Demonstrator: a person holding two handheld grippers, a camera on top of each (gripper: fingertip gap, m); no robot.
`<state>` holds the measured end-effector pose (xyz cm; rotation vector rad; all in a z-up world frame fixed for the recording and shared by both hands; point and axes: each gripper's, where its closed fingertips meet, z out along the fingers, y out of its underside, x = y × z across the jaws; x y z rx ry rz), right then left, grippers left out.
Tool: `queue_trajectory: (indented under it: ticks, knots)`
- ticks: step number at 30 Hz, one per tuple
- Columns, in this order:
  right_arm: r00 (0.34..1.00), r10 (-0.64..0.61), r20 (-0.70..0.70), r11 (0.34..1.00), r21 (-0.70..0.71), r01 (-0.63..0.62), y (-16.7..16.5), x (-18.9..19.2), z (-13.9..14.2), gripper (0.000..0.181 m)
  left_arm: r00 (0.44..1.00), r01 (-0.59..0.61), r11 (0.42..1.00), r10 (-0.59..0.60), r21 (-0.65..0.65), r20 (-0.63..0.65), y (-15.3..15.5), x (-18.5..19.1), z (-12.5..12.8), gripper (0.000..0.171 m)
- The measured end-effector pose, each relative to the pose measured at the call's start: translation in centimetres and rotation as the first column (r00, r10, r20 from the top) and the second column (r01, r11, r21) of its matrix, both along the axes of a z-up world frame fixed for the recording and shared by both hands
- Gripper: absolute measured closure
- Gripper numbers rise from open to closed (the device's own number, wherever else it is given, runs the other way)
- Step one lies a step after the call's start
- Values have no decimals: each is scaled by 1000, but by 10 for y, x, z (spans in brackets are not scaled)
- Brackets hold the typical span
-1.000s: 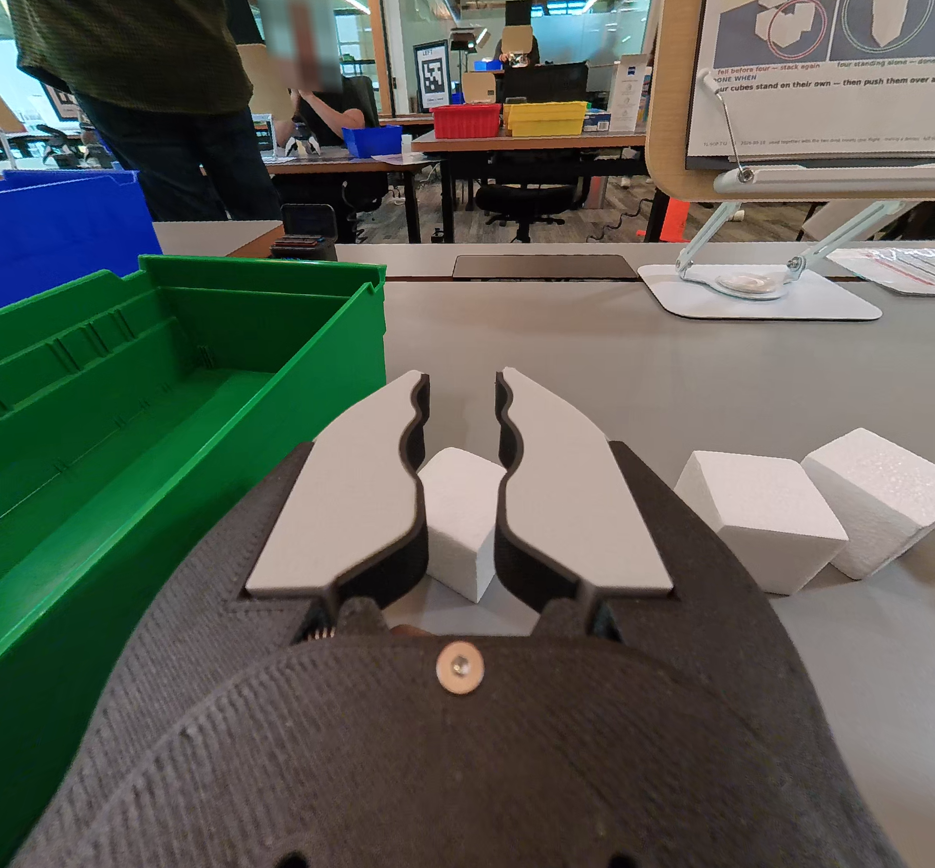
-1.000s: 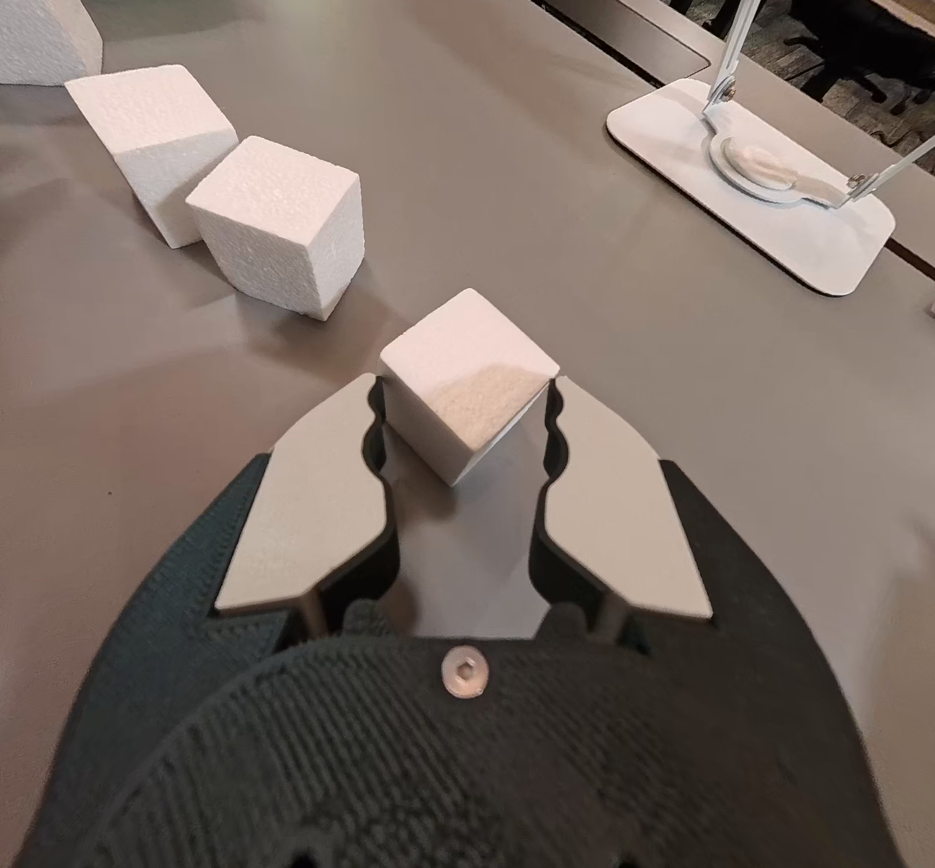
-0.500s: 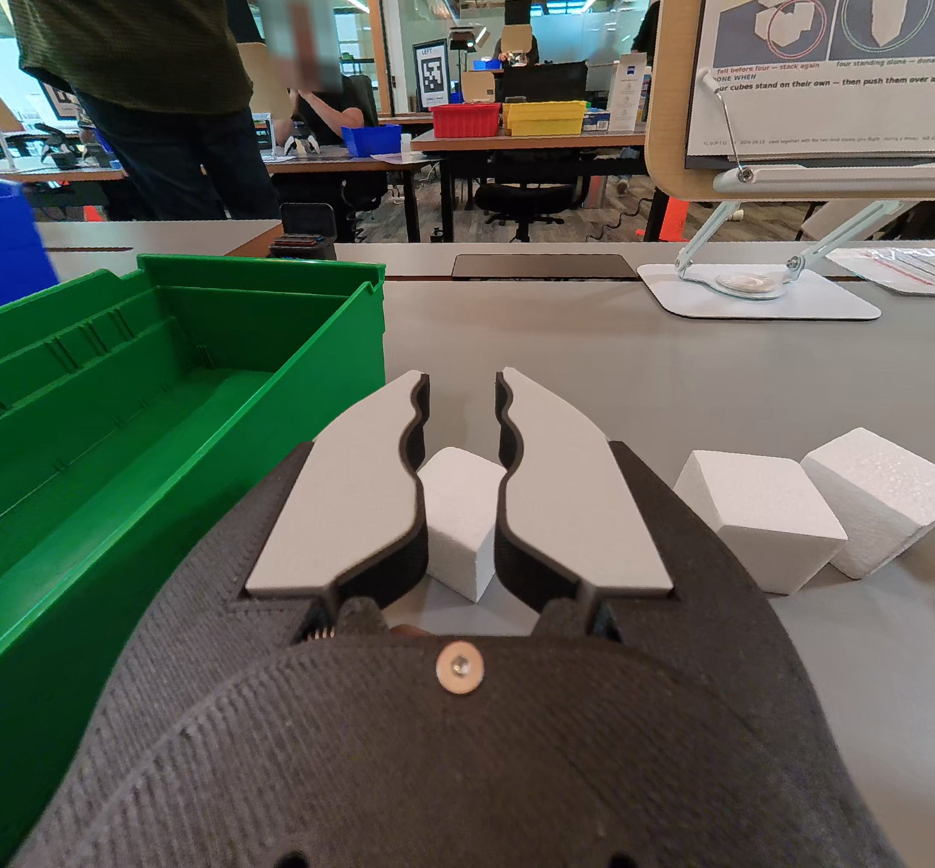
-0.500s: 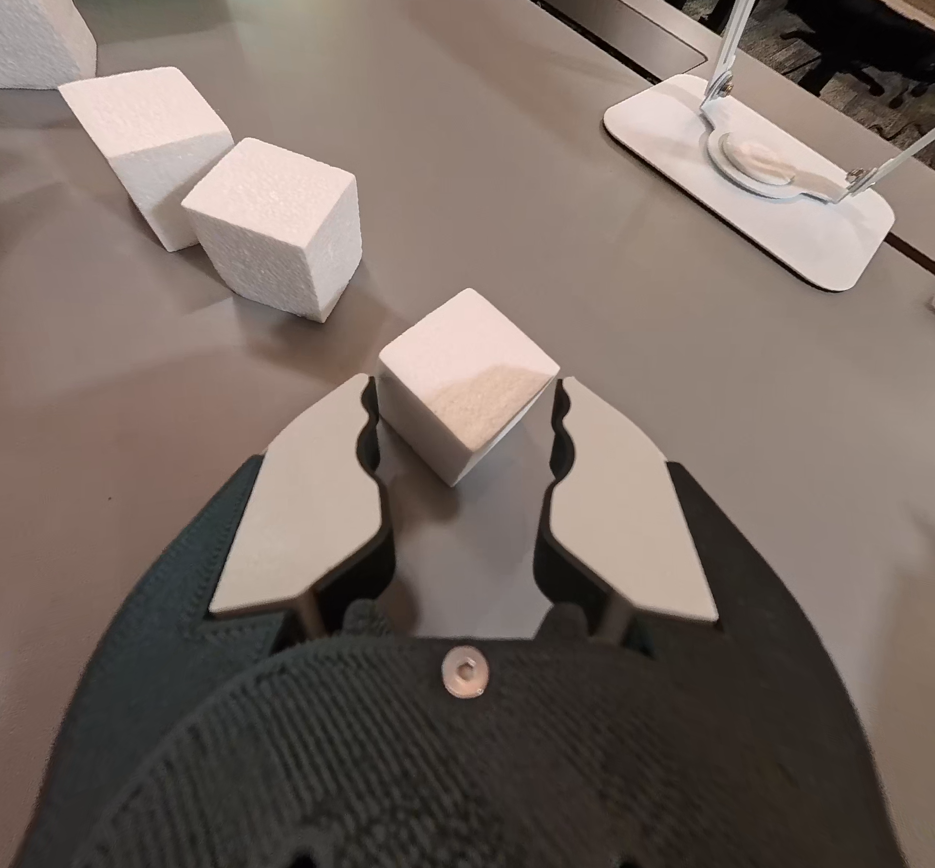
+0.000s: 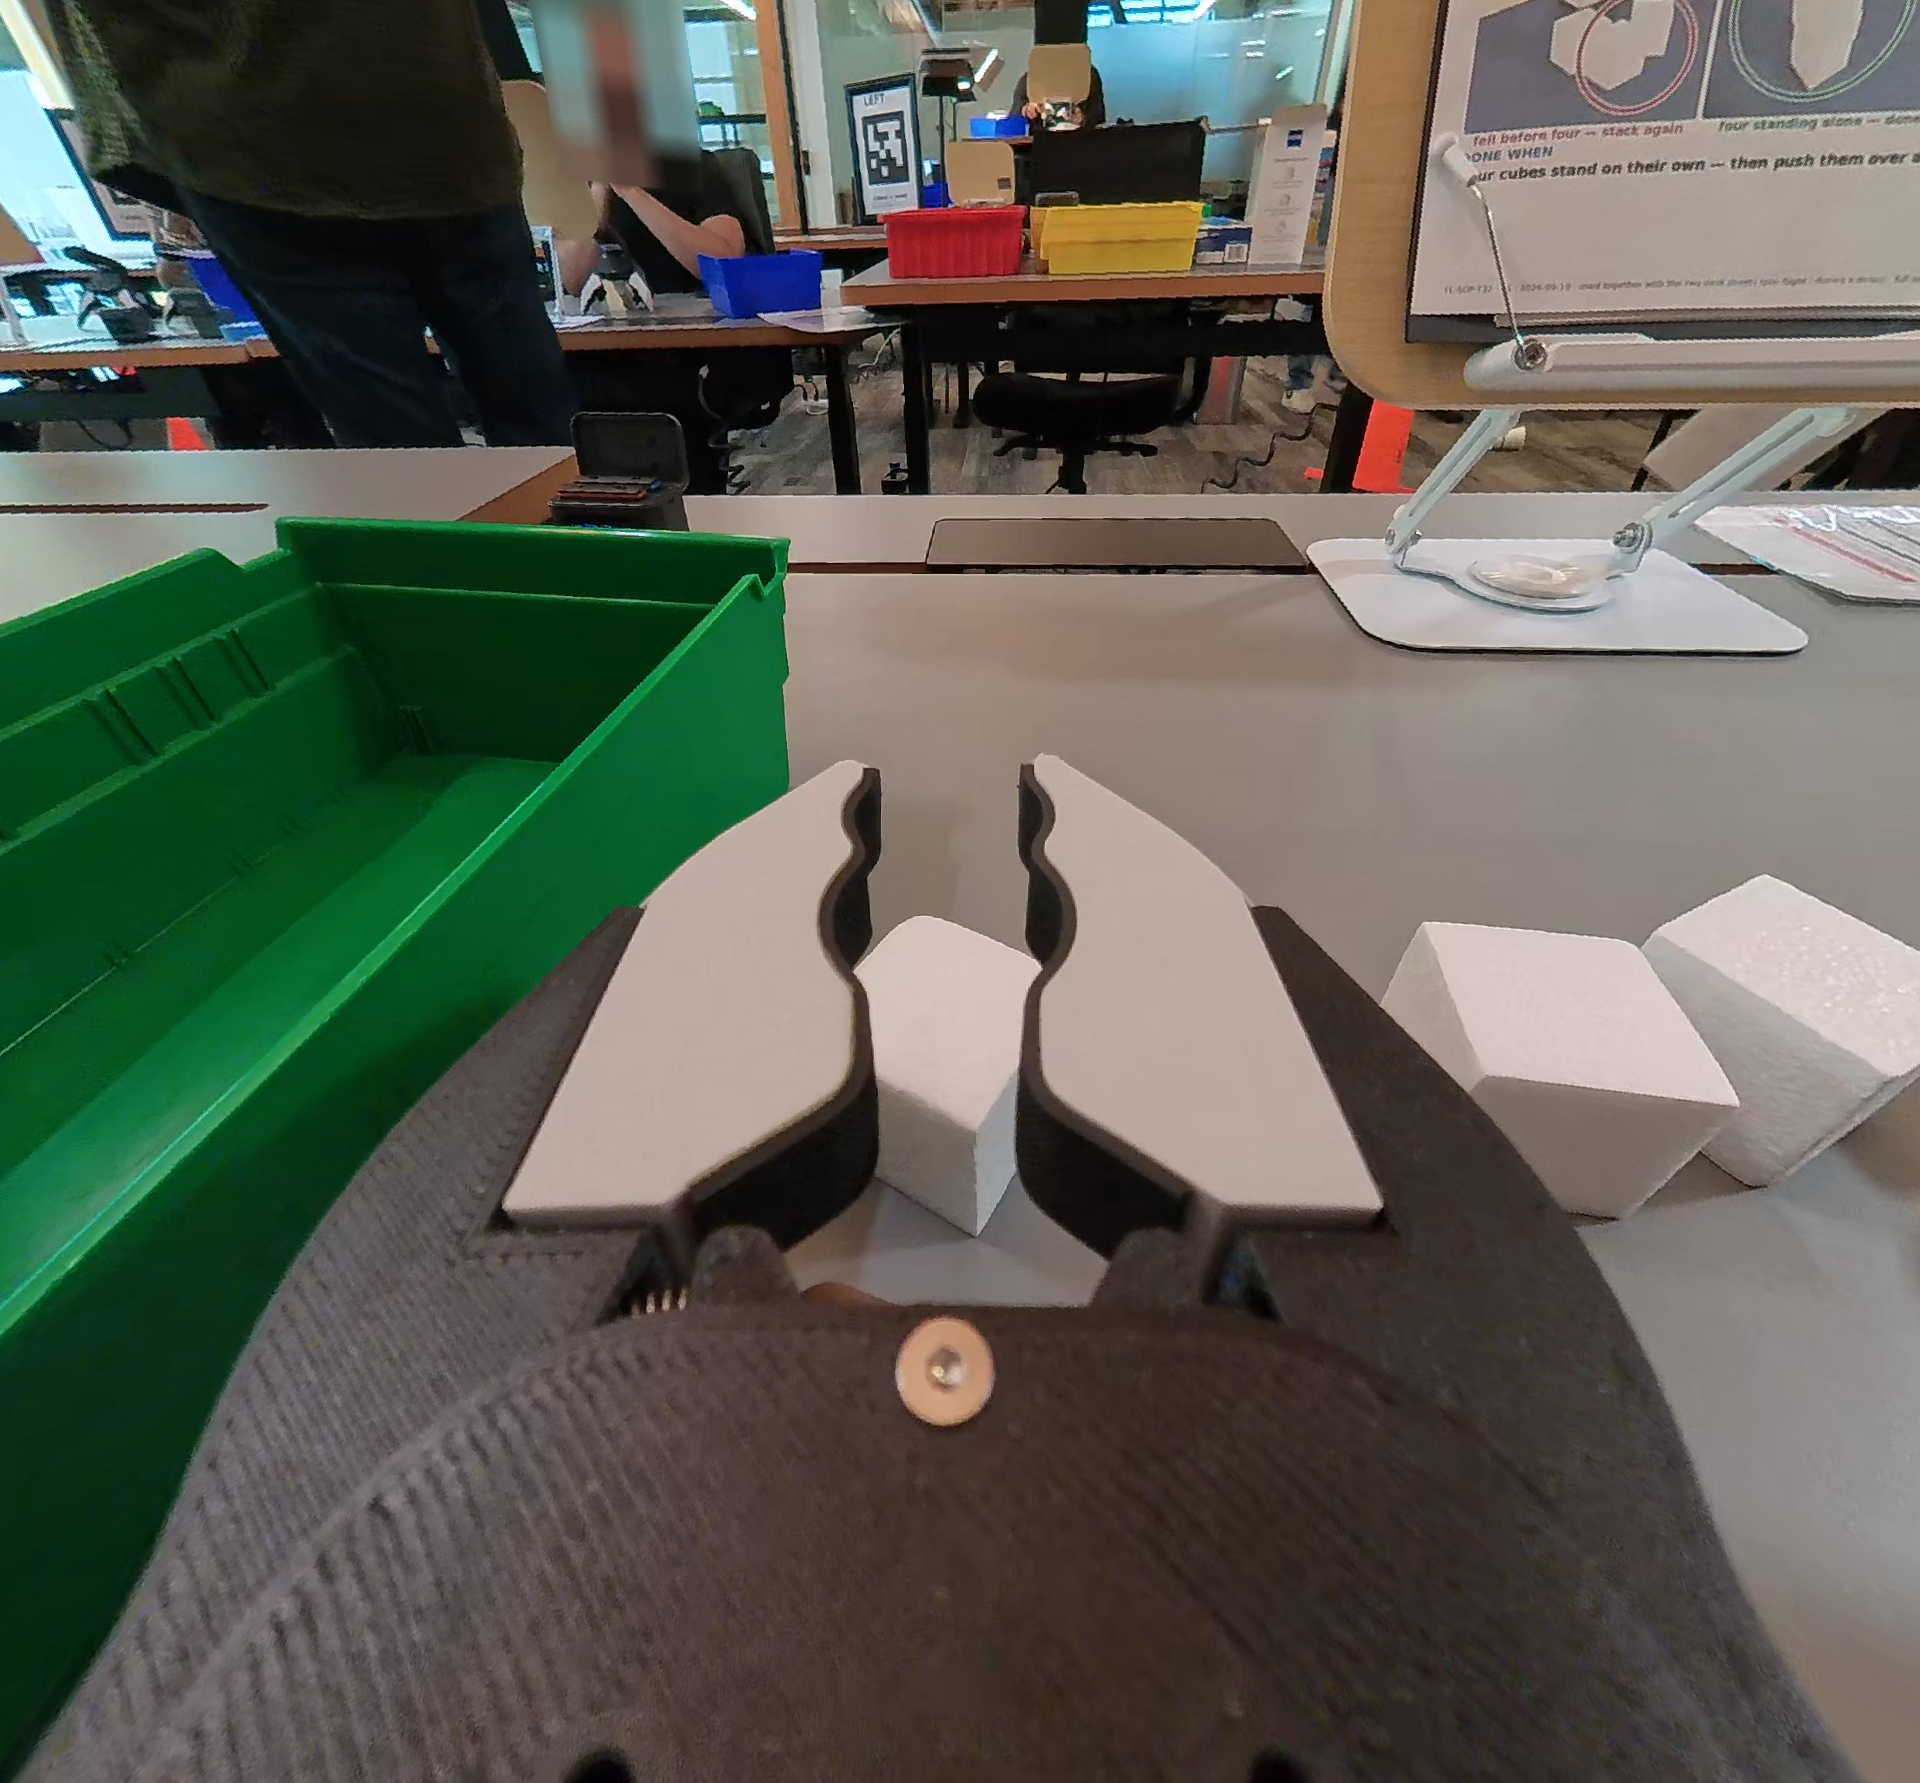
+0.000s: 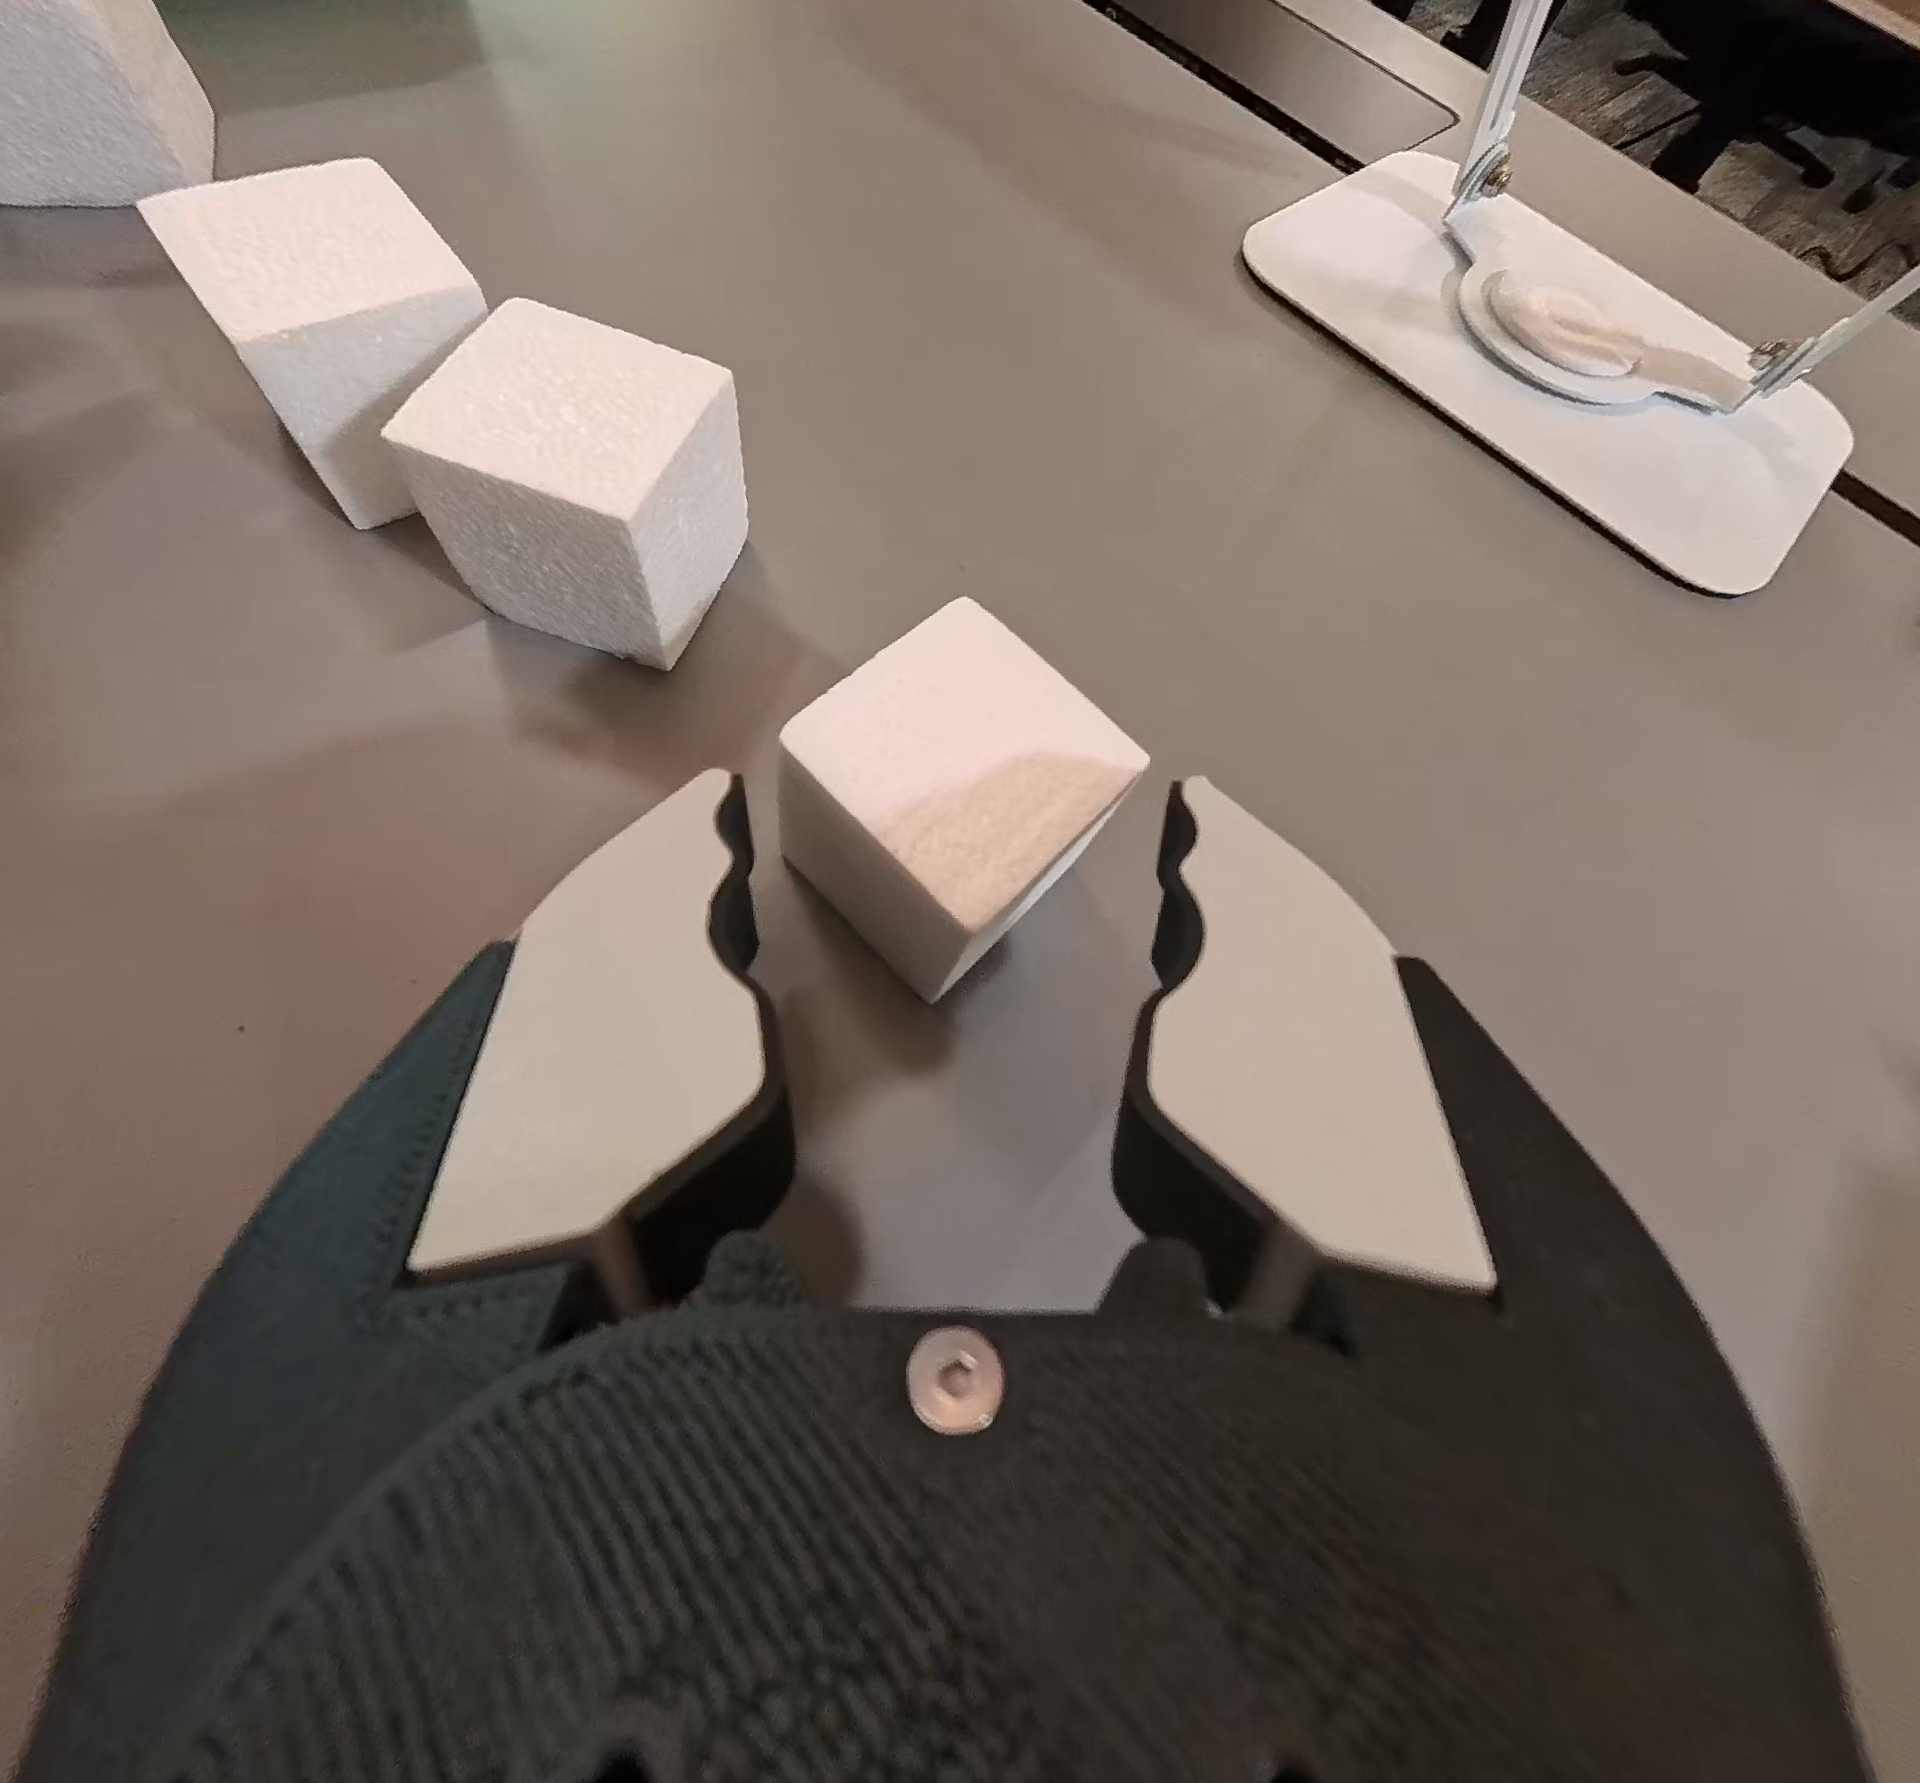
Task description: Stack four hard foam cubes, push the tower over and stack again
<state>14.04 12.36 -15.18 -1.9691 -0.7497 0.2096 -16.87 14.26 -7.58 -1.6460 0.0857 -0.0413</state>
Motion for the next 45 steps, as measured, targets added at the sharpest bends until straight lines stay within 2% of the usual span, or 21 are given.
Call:
queue_trajectory:
  ticks: [7,14,45]
  knots:
    - [1000,5,0,1000,9,-5,1,2,2,98,1000,0,1000,0,-2,0,0,0,0,146]
    - [997,46,-63,999,2,-46,-1,-2,5,96,1000,3,1000,-3,-5,0,0,1,-1,145]
    - [998,67,-7,997,-31,-68,5,-4,-5,97,1000,13,1000,-14,-15,-5,1,4,-3,145]
